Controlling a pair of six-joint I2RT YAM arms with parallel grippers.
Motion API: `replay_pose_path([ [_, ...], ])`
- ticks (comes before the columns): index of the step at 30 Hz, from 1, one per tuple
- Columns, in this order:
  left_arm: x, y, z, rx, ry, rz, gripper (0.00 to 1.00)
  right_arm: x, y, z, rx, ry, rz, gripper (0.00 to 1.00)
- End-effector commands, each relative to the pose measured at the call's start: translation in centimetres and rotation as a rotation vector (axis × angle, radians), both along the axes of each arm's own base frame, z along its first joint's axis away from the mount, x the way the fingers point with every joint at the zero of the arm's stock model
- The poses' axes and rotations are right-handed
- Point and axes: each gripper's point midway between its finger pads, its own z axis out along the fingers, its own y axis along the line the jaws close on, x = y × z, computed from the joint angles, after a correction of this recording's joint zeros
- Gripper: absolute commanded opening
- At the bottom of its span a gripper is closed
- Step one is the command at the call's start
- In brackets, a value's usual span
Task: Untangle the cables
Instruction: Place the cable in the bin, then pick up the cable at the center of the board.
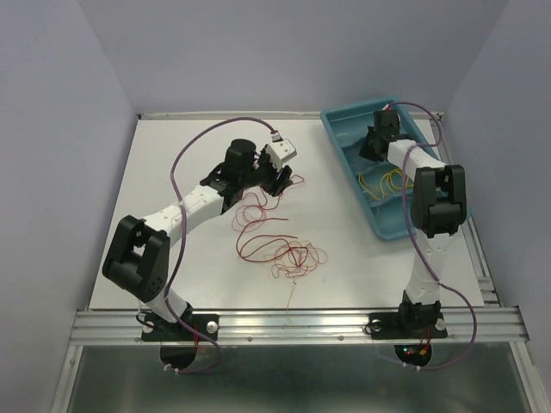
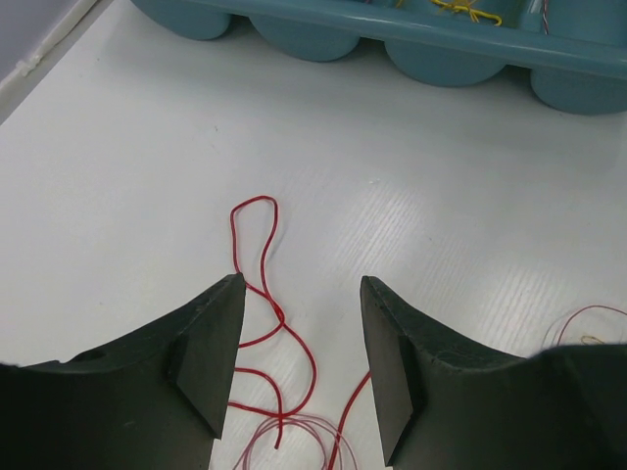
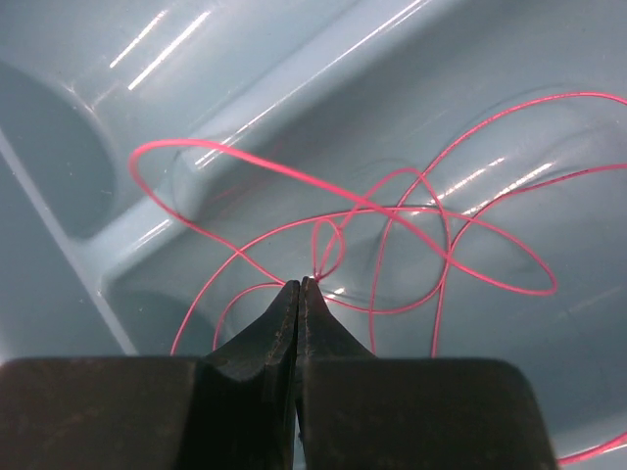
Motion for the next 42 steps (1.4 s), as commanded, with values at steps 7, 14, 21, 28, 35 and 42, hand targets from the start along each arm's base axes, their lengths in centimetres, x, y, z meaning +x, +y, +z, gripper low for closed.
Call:
replay_pose_path([
  [7,0.5,-0.3,0.8,-0.004,-0.015,-0.009,0.61,-1.3,1.2,5.4,-0.001,-0.078,0.019,0.2],
  [14,0.5,0.0,1.0,0.002,-0.026,0.002,0.62,-2.8,1.6,10.6,-0.018,-0.174,0.01,0.5],
  [21,2.2,1.3,0.7,0.048,-0.055,0.093,0.68,-6.3,3.6,13.0,0.016,-0.226,0.039,0.63],
  [28,4.1,2.7,-2.3,0.199,-0.035,0.14,0.8,-13.0,9.2,14.1,0.029,-0.297,0.187,0.81],
  [35,5.9,5.6,-6.4,0.418,-0.049,0.195,0.85,-15.9,11.1,14.1,0.172,-0.41,0.281,0.81],
  [42,5.3,8.6,-7.6,0.538,-0.009,0.176,0.85,-16.5,10.8,15.3,0.169,-0.443,0.279,0.81],
])
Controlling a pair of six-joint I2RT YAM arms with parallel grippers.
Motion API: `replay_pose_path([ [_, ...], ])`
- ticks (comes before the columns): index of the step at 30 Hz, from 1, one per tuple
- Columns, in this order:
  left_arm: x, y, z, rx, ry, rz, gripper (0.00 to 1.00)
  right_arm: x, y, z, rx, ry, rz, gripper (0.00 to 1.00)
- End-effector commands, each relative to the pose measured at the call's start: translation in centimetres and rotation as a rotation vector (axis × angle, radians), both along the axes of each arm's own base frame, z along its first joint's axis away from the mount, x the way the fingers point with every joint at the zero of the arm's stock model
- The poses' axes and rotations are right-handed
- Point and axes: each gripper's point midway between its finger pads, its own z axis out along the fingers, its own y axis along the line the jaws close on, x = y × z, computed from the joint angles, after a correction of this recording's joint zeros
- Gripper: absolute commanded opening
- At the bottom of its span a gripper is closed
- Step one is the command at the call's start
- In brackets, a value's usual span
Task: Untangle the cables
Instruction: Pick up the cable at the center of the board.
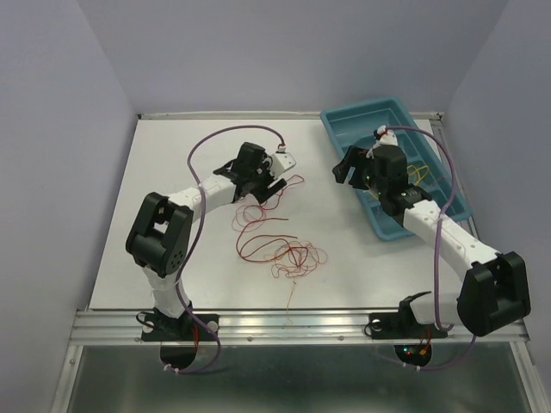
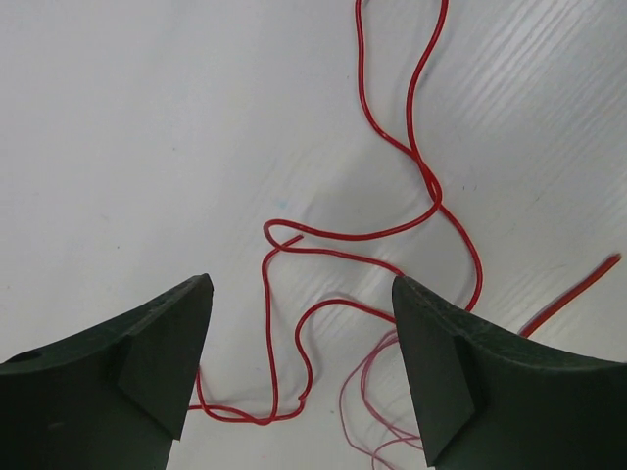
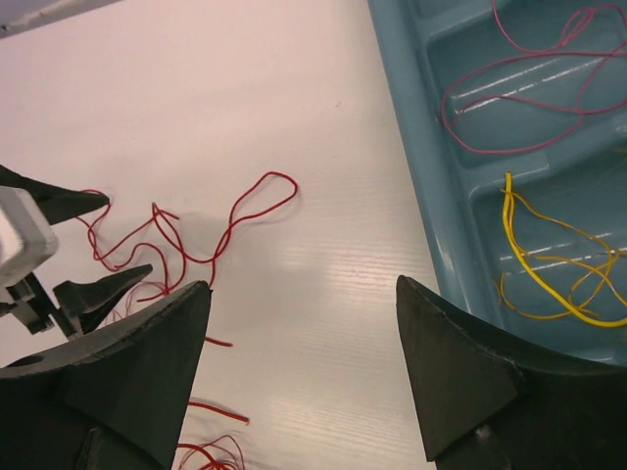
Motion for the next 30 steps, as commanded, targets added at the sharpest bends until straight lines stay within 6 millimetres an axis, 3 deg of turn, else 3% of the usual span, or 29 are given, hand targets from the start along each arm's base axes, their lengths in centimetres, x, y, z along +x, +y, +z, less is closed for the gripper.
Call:
replay_pose_path([
  [1,0.3,2.2,2.5,0.056,-0.013,-0.015,0.85,0.1,0.3,3.2,0.055,-0.114,0.008,0.81],
  [6,-3.1,5.7,4.6,0.056,0.018,-0.1,0.78,0.2,0.4,2.9,0.057,-0.105,0.011,0.81],
  [7,-4.7,6.3,3.4,0.064,0.054,-0.128,0.77,0.3,0.6,2.4,0.056,-0.093,0.016,0.81],
  [8,-5.9,6.6,4.4,0.047,0.042,-0.158,0.77,0.3,0.7,2.3,0.059,-0.087,0.02,0.81],
  [11,-7.9,7.7,3.8,0.075,0.036,-0.217,0.72,0.5,1.1,1.8,0.063,-0.072,0.032,0.81],
  [14,-8.7,8.2,2.4,0.111,0.084,-0.242,0.57,0.4,1.2,1.8,0.064,-0.072,0.034,0.81],
  [15,-9.0,8.1,2.1,0.114,0.106,-0.26,0.56,0.4,1.2,1.8,0.064,-0.074,0.036,0.81],
  [19,-9.9,7.5,0.9,0.114,0.182,-0.342,0.64,0.2,1.0,2.4,0.061,-0.091,0.03,0.81],
  [30,-8.0,5.5,-1.9,0.064,0.256,-0.356,0.64,0.2,0.8,2.5,0.055,-0.096,0.027,0.81],
])
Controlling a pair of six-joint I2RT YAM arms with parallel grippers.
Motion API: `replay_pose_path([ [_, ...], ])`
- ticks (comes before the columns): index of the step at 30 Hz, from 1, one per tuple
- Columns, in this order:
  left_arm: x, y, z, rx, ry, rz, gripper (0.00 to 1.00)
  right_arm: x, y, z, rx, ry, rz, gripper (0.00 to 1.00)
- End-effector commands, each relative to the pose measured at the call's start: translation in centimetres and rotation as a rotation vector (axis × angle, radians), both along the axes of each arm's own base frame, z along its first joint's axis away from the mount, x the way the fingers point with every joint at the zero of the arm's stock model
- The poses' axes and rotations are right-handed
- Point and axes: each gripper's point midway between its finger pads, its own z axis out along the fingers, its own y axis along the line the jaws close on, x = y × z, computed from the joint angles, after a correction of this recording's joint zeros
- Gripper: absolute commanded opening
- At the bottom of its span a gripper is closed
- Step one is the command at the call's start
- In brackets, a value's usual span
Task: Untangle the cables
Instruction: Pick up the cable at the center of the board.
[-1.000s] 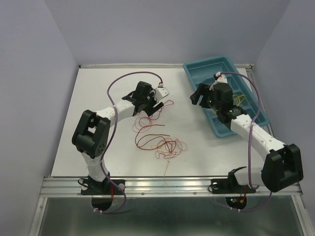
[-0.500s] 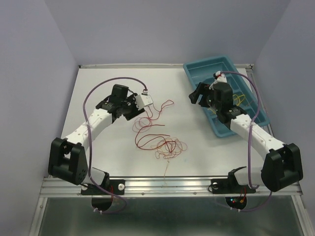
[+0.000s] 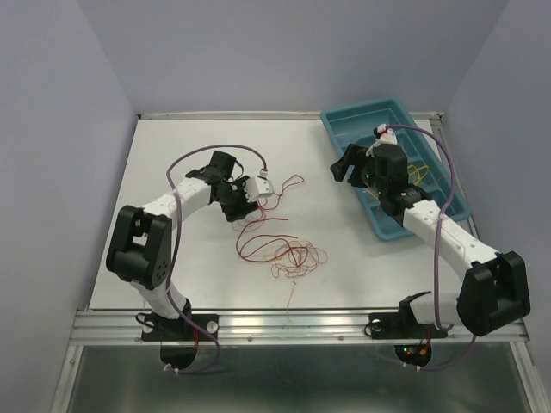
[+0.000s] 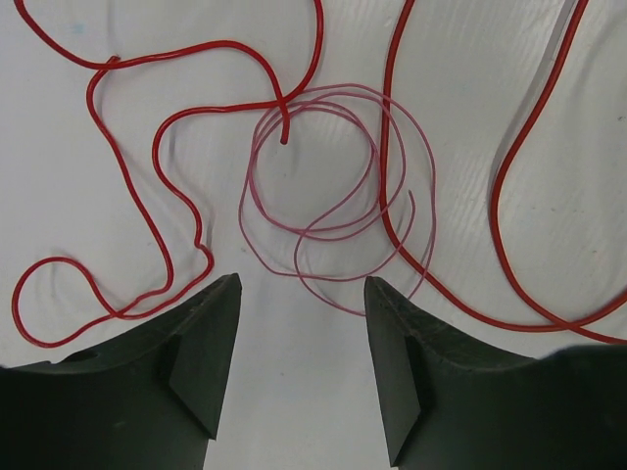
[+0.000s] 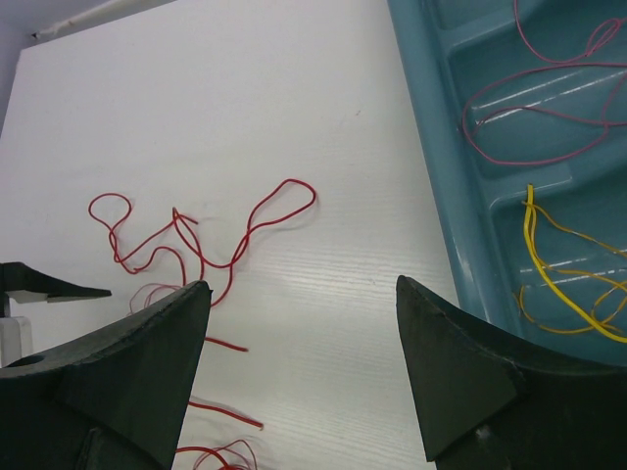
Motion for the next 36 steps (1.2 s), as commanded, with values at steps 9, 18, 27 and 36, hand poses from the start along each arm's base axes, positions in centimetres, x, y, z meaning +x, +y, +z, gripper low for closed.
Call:
replay_pose_path([
  [9,-0.1,-2.6,-1.7,-0.042,0.097,-0.066,0.57,-0.2,-0.1,1.5,0.014,-0.062,0.0,0.81],
  [18,-0.3,-2.1,-2.7,-0.009,0.116,-0.048,0.08,-0.1,0.0,1.1,0.012,-0.051,0.003,0.81],
  [27,1.0,-0.7,4.8,-0.031,-0.096,0.039,0.0,0.0,0.4,0.6,0.017,-0.037,0.019,0.81],
  [36,1.2,-0.7,14.7,-0.129,-0.299,0.078,0.0,-2.8,8.1,1.5,0.146,-0.088,0.445,0.82],
])
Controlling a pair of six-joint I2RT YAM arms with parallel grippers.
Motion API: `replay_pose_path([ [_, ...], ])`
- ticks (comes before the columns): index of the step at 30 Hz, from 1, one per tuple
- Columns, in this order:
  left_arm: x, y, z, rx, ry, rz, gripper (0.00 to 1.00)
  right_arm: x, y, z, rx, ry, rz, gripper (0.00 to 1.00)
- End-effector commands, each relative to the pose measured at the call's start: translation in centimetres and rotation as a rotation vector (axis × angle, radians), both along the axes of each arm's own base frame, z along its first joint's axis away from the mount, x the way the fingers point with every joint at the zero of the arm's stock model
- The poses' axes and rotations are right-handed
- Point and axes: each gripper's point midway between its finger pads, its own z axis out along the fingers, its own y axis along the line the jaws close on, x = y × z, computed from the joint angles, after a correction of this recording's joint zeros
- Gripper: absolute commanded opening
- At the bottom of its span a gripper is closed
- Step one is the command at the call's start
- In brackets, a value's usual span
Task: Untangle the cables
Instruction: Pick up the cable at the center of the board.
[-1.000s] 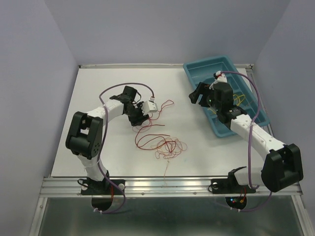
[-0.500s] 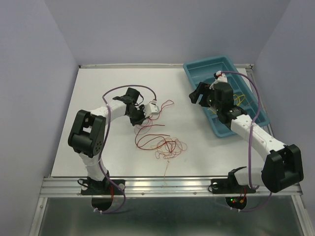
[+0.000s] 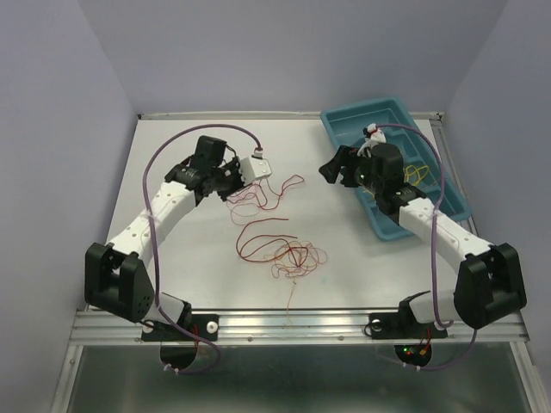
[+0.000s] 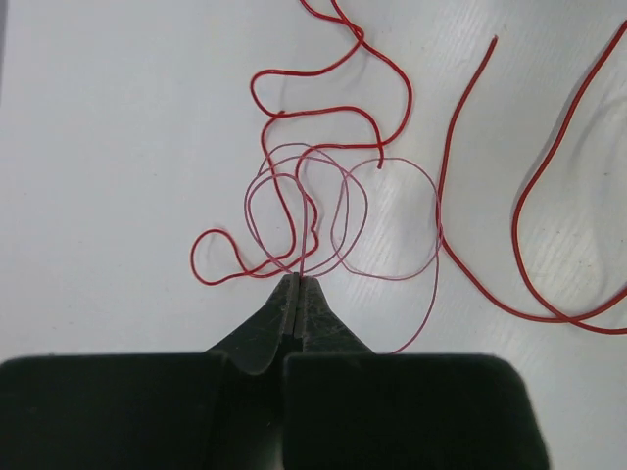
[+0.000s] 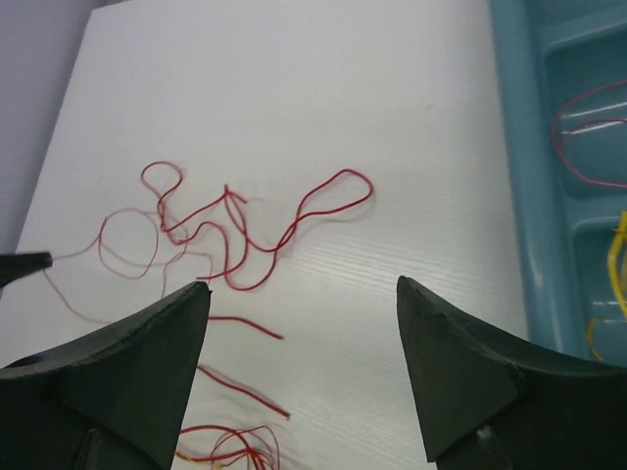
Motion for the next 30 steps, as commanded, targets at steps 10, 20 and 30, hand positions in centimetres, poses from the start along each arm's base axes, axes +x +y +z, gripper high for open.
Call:
replay_pose_path([
  [10,-2.8,-3.4,15.5,-0.187,-0.219,-0.088,0.0,-9.1,13.4,3.3,0.148,-0.274,0.681,1.0],
  [20,-5.1,-6.0,18.2,-0.236,-0.244,-0.134,0.0,-11.7,14.8,5.6,0.188,-0.458,0.721,1.0],
  [30,-7.6,-8.3,18.1,-0.246,-0.192,-0.235,0.0,-12.2,15.6,5.7,0.134,-0.498,0.735,0.99],
])
